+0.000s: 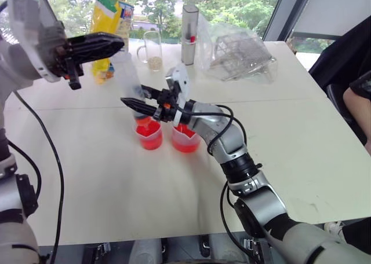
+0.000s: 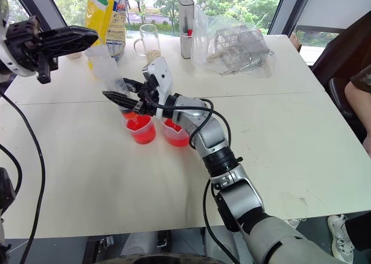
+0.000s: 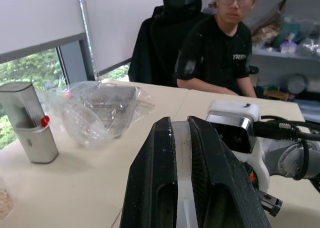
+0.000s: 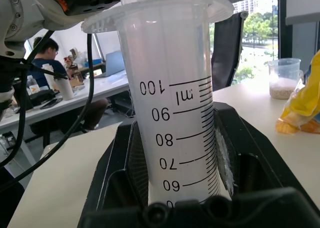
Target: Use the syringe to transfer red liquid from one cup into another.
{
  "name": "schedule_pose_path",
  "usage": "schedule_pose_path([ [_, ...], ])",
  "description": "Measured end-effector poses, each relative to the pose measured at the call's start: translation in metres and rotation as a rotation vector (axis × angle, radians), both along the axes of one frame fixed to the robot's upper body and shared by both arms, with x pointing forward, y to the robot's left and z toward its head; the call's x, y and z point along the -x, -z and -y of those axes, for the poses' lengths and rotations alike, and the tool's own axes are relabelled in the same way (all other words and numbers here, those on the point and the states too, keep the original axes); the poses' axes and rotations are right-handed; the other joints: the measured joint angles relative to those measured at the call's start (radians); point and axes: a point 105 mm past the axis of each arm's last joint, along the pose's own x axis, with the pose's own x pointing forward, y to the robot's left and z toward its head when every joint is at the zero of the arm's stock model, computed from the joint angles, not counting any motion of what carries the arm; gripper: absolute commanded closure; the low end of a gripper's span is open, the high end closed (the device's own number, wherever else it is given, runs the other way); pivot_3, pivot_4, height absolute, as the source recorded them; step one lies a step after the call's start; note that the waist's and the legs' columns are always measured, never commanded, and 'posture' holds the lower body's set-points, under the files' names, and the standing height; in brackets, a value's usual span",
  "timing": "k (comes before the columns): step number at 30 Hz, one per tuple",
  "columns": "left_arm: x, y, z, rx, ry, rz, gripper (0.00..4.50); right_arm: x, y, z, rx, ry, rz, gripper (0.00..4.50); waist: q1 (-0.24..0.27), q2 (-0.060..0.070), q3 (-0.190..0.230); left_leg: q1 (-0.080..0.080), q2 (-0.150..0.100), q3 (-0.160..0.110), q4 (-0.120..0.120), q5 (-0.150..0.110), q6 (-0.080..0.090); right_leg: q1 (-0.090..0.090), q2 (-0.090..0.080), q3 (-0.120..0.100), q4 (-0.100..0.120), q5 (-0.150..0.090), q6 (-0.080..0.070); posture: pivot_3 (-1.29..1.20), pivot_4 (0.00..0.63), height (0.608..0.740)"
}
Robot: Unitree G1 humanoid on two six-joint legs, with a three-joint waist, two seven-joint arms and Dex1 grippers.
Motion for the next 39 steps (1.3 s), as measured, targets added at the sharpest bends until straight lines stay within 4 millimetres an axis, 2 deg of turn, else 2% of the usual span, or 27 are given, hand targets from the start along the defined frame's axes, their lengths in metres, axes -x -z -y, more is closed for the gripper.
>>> schedule_pose_path([
  [22,0.000,0.017,0.005,-0.044,-0.017,0.025,4.45,0.000,-0.010,0.005,0.036,-0.011,-0.061,3.08,0.000,0.000,0.000,0.000,0.000,0.000,0.000,0.000,0.000,0.000,0.000,0.000,0.000,0.000,0.000,0.00,0.150,0.740],
  [39,0.005,0.014,0.006,0.007,-0.052,0.034,4.45,0.000,-0.014,0.004,0.035,-0.013,-0.048,3.08,0.000,0.000,0.000,0.000,0.001,0.000,0.000,0.000,0.000,0.000,0.000,0.000,0.000,0.000,0.000,0.00,0.150,0.740],
])
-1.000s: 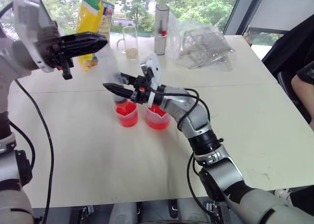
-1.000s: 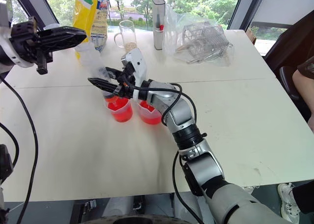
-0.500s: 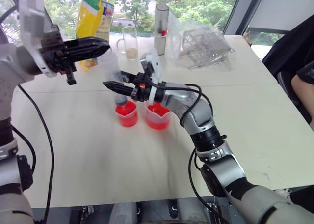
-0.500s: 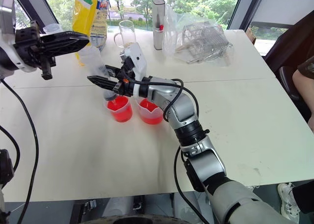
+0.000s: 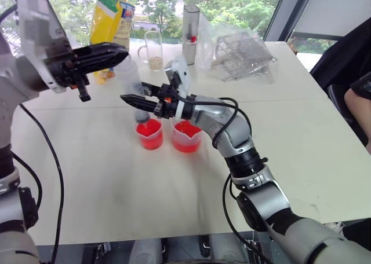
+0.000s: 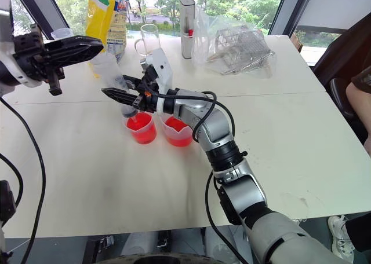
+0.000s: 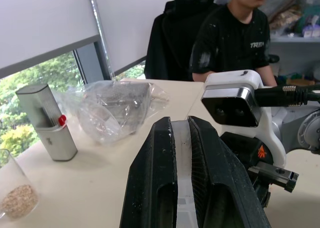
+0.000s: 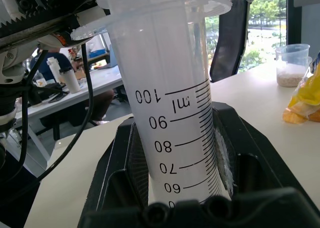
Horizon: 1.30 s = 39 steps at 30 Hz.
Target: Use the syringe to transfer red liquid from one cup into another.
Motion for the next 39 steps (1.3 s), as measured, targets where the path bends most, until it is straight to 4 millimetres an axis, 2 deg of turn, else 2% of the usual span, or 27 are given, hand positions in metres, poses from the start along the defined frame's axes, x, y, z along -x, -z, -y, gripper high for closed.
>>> schedule_pose_path([
  [5,-0.001,-0.004,0.001,0.054,0.009,-0.040,4.45,0.000,-0.003,0.002,-0.011,0.003,0.010,3.08,0.000,0.000,0.000,0.000,0.000,0.000,0.000,0.000,0.000,0.000,0.000,0.000,0.000,0.000,0.000,0.00,0.150,0.740],
  [9,-0.002,-0.005,0.003,0.080,0.015,-0.072,2.77,-0.002,-0.014,0.009,-0.058,0.031,0.023,3.08,0.001,0.000,0.000,0.000,0.000,0.000,0.000,0.000,0.000,0.000,0.000,0.000,0.000,0.000,0.000,0.00,0.150,0.740],
  [14,-0.005,0.000,0.003,0.103,0.019,-0.133,0.20,-0.001,-0.023,0.014,-0.101,0.041,0.046,3.08,-0.001,0.000,0.000,0.000,0.000,0.000,0.000,0.000,0.000,0.000,0.000,0.000,0.000,0.000,0.000,0.00,0.150,0.740],
  [15,-0.006,0.001,0.002,0.109,0.013,-0.143,0.09,0.002,-0.027,0.013,-0.112,0.034,0.060,3.08,-0.002,0.000,0.000,0.000,0.000,0.000,0.000,0.000,0.000,0.000,0.000,0.000,0.000,0.000,0.000,0.00,0.150,0.740],
  [21,-0.005,-0.014,-0.023,0.166,-0.064,-0.128,0.09,0.004,-0.034,0.015,-0.139,0.034,0.078,3.08,-0.005,0.000,0.000,0.000,0.000,0.000,-0.001,0.000,0.000,0.000,0.000,0.000,0.000,0.000,0.000,0.00,0.150,0.740],
  [24,0.002,-0.024,-0.039,0.171,-0.114,-0.087,0.09,0.004,-0.034,0.014,-0.136,0.035,0.072,3.08,-0.009,0.000,0.000,0.000,0.000,0.000,-0.001,0.000,0.000,-0.001,-0.001,0.000,0.000,0.000,0.000,0.00,0.150,0.740],
  [27,0.005,-0.015,-0.047,0.165,-0.148,-0.099,0.09,-0.002,-0.033,0.017,-0.128,0.071,0.029,3.08,-0.014,0.000,0.000,0.000,0.001,0.000,-0.001,0.000,0.000,0.000,-0.001,0.000,0.000,0.000,0.000,0.00,0.150,0.740],
  [30,0.005,0.007,-0.045,0.142,-0.159,-0.149,0.09,-0.014,-0.054,0.024,-0.123,0.145,-0.019,3.08,-0.017,0.000,0.000,0.000,0.000,0.000,-0.001,0.000,-0.001,0.000,-0.002,0.000,0.000,0.000,0.000,0.00,0.150,0.740],
  [33,0.009,0.024,-0.038,0.117,-0.145,-0.170,0.09,-0.025,-0.086,0.044,-0.109,0.228,-0.047,3.08,-0.017,0.000,0.000,0.000,0.000,0.000,-0.001,0.000,-0.001,-0.001,-0.004,-0.001,0.000,0.000,-0.001,0.00,0.150,0.740],
  [35,0.012,0.033,-0.032,0.112,-0.128,-0.180,0.09,-0.040,-0.101,0.071,-0.037,0.342,-0.104,3.08,-0.014,0.000,0.000,0.000,0.000,-0.001,-0.002,0.000,-0.001,0.000,-0.005,-0.001,-0.002,-0.002,-0.003,0.00,0.150,0.740],
  [37,0.014,0.040,-0.028,0.112,-0.113,-0.176,0.09,-0.058,-0.103,0.106,0.033,0.482,-0.211,3.08,-0.014,0.000,0.000,0.000,-0.001,-0.001,-0.002,0.000,0.000,0.000,-0.006,-0.001,-0.003,-0.002,-0.004,0.00,0.150,0.740],
  [39,0.015,0.043,-0.025,0.112,-0.108,-0.166,0.09,-0.071,-0.089,0.136,0.112,0.598,-0.325,3.08,-0.017,0.000,0.000,0.000,-0.001,0.000,-0.003,0.000,0.000,0.000,-0.008,0.000,-0.003,-0.002,-0.005,0.00,0.150,0.740],
])
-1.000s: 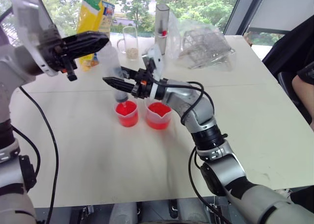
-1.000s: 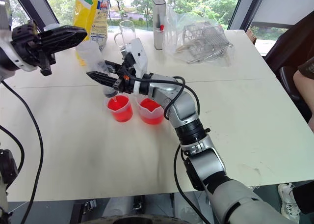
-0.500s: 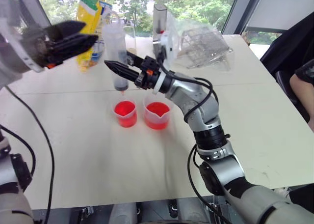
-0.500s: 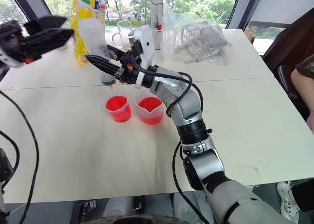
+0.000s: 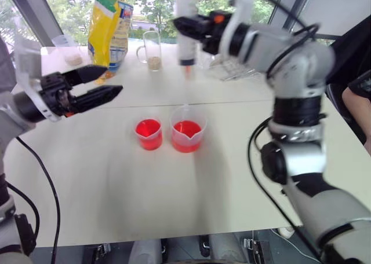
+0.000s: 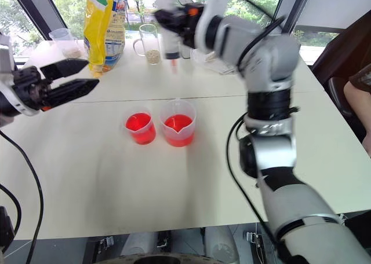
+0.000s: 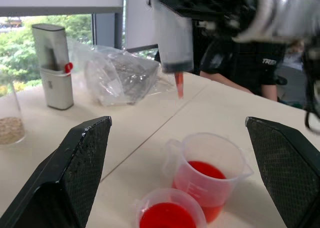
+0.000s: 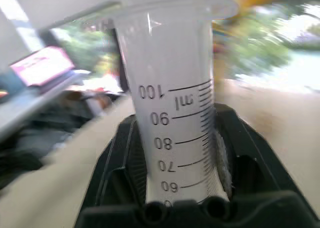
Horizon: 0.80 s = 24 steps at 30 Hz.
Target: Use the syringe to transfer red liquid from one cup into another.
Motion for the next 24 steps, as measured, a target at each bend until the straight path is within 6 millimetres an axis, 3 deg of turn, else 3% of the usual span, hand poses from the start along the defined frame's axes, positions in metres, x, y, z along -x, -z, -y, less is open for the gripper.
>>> schedule_pose_path([
  [3,-0.001,0.007,0.004,-0.010,0.006,0.009,0.09,-0.008,0.032,0.035,0.126,0.124,-0.195,3.08,-0.006,0.001,0.001,0.000,0.000,0.001,-0.001,0.000,0.001,-0.001,0.000,0.000,0.000,0.000,0.000,0.00,0.150,0.740],
  [6,-0.002,0.018,0.009,-0.009,0.021,-0.009,0.09,-0.001,0.062,0.067,0.281,0.222,-0.372,3.08,-0.008,0.001,0.001,-0.001,0.001,0.002,-0.002,-0.001,0.001,-0.002,0.004,0.001,0.000,0.001,0.002,0.00,0.150,0.740],
  [13,-0.002,0.041,0.016,-0.075,0.030,-0.042,0.09,0.019,0.154,0.090,0.409,0.241,-0.692,3.08,-0.006,0.001,0.001,-0.001,0.001,0.002,-0.002,-0.001,0.002,-0.002,0.006,0.001,-0.001,0.001,0.002,0.00,0.150,0.740],
  [16,-0.002,0.047,0.017,-0.096,0.026,-0.051,0.09,0.022,0.171,0.091,0.410,0.244,-0.737,3.08,-0.006,0.001,0.001,-0.001,0.001,0.002,-0.001,-0.001,0.002,-0.002,0.006,0.001,-0.001,0.001,0.003,0.00,0.150,0.740],
  [24,0.002,0.049,0.022,-0.125,0.028,-0.039,0.09,0.024,0.192,0.092,0.390,0.269,-0.802,3.08,-0.003,0.001,0.001,-0.001,0.001,0.001,-0.001,-0.001,0.002,-0.002,0.006,0.001,-0.001,0.001,0.003,0.00,0.150,0.740],
])
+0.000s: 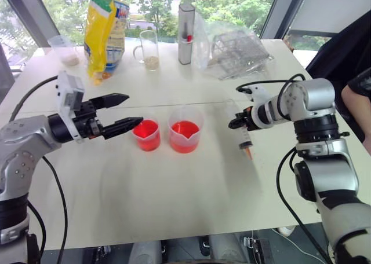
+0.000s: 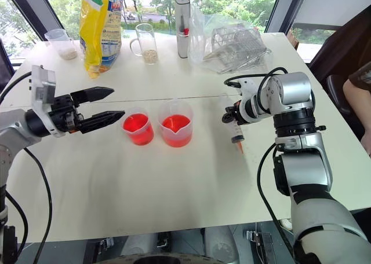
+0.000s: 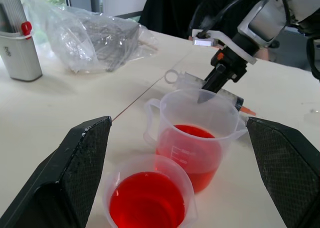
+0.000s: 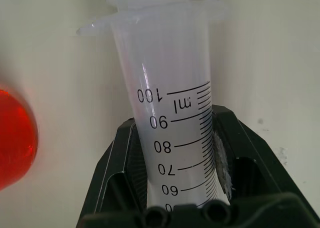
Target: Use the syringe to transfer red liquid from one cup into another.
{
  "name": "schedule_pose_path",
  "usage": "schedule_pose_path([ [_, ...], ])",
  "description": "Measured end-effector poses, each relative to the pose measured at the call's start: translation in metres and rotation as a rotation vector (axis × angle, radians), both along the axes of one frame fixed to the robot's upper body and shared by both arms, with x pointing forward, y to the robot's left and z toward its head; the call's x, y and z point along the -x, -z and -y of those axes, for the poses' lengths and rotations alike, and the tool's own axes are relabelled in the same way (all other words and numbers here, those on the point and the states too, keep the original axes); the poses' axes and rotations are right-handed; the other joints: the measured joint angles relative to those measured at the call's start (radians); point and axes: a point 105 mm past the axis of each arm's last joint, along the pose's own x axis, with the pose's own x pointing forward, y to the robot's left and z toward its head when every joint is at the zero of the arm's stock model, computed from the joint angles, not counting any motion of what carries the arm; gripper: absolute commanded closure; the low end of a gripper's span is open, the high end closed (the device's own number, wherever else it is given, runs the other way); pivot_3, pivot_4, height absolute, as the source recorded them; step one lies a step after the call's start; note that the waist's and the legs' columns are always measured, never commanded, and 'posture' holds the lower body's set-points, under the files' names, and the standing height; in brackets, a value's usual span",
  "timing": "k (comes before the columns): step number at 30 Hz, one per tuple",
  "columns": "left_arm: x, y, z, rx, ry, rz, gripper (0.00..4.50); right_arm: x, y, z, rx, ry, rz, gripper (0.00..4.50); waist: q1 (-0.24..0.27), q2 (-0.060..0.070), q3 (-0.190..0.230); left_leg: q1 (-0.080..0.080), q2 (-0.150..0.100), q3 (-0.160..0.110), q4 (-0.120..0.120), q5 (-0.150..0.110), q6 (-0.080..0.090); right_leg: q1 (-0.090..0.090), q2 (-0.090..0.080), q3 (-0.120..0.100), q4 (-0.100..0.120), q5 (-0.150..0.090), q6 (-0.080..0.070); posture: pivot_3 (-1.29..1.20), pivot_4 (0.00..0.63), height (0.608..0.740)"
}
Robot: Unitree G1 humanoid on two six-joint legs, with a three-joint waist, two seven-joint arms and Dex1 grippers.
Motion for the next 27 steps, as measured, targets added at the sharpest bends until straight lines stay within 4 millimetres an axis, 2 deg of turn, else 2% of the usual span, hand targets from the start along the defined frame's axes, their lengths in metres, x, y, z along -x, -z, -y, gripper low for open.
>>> schedule_pose_path([
  [1,0.000,0.000,0.001,-0.003,-0.001,0.001,0.09,0.001,0.004,0.000,-0.002,0.004,-0.013,3.08,0.000,0.000,0.000,0.000,0.000,0.000,0.000,0.000,0.000,0.000,0.000,0.000,0.000,0.000,0.000,0.00,0.150,0.740],
  [7,0.002,-0.001,0.005,-0.008,0.000,0.002,0.00,0.001,0.006,-0.004,-0.021,0.003,-0.013,0.11,-0.001,0.000,0.000,0.000,0.000,-0.001,0.000,0.000,0.000,0.000,0.001,0.000,0.000,0.000,0.000,0.00,0.150,0.740],
  [10,0.002,-0.001,0.005,-0.002,-0.004,-0.004,0.00,0.002,-0.004,-0.005,-0.038,-0.021,0.020,0.05,0.000,0.000,0.000,0.000,0.000,-0.001,0.000,0.000,0.000,0.000,0.000,0.000,0.000,0.000,0.000,0.00,0.150,0.740],
  [14,0.002,-0.001,0.005,0.000,-0.006,-0.005,0.00,0.006,-0.036,0.006,-0.041,-0.065,0.137,0.05,0.004,0.000,0.000,0.000,0.000,-0.001,0.000,0.000,0.000,0.000,0.000,0.000,-0.001,0.000,0.000,0.00,0.150,0.740],
  [17,0.002,-0.002,0.004,-0.008,-0.005,-0.012,0.00,0.020,-0.070,0.010,-0.033,-0.160,0.258,0.05,0.006,0.000,0.000,-0.001,0.000,-0.001,0.000,0.000,0.001,0.000,0.001,0.000,-0.002,0.000,0.000,0.00,0.150,0.740],
  [20,0.003,-0.004,0.003,-0.024,-0.002,-0.015,0.00,0.039,-0.094,0.005,-0.021,-0.281,0.349,0.05,0.002,0.000,0.000,0.000,0.000,-0.001,0.000,-0.001,0.001,0.001,0.001,0.000,-0.002,0.000,0.000,0.00,0.150,0.740],
  [24,0.004,-0.008,0.003,-0.033,0.013,-0.011,0.00,0.060,-0.110,0.000,-0.068,-0.398,0.376,0.05,0.002,0.000,0.000,0.000,0.001,-0.001,0.000,-0.001,0.001,0.001,0.001,0.000,-0.004,-0.001,0.000,0.00,0.150,0.740],
  [27,0.004,-0.010,0.001,-0.046,0.015,-0.013,0.00,0.075,-0.112,-0.002,-0.066,-0.470,0.380,0.05,0.004,0.000,0.000,0.000,0.001,-0.001,0.000,-0.001,0.001,0.002,0.001,0.000,-0.006,-0.001,0.000,0.00,0.150,0.740],
])
